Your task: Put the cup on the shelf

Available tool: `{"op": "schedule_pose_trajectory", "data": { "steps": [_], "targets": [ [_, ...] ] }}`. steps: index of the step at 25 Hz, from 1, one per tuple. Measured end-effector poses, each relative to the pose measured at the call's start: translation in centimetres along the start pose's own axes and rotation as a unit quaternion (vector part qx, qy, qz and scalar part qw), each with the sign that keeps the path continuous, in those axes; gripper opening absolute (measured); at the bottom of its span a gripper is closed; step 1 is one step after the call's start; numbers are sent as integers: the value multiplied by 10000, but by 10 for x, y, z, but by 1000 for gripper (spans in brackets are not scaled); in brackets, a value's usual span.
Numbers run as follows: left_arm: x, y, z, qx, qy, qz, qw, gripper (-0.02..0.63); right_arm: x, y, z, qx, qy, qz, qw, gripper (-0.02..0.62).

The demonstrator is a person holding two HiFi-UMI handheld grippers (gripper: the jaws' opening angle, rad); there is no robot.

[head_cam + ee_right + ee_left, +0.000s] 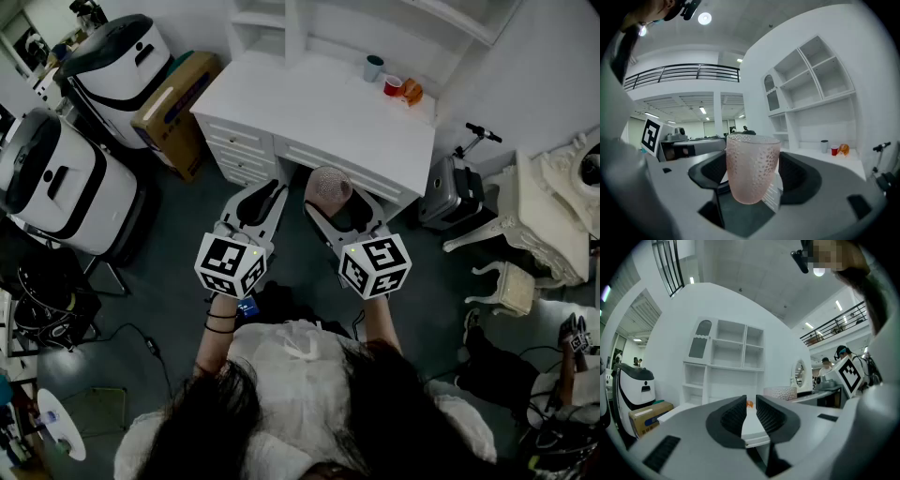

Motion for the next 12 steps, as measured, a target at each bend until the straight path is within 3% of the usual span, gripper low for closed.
{"op": "schedule_pose_trajectory", "data": {
  "steps": [12],
  "targets": [
    [6, -42, 18, -88, 12, 73, 9999, 71, 10, 1, 43, 21, 3, 105, 9999, 343]
  ]
}}
Point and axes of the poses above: the fingertips, and each gripper's own axes: z forward along the fingers, y to its right, x out of its top, the point moved 5 cm from there along -z, backward along the fingers, and after that the axes turned 9 degrees about -y, right-handed, at the moved point
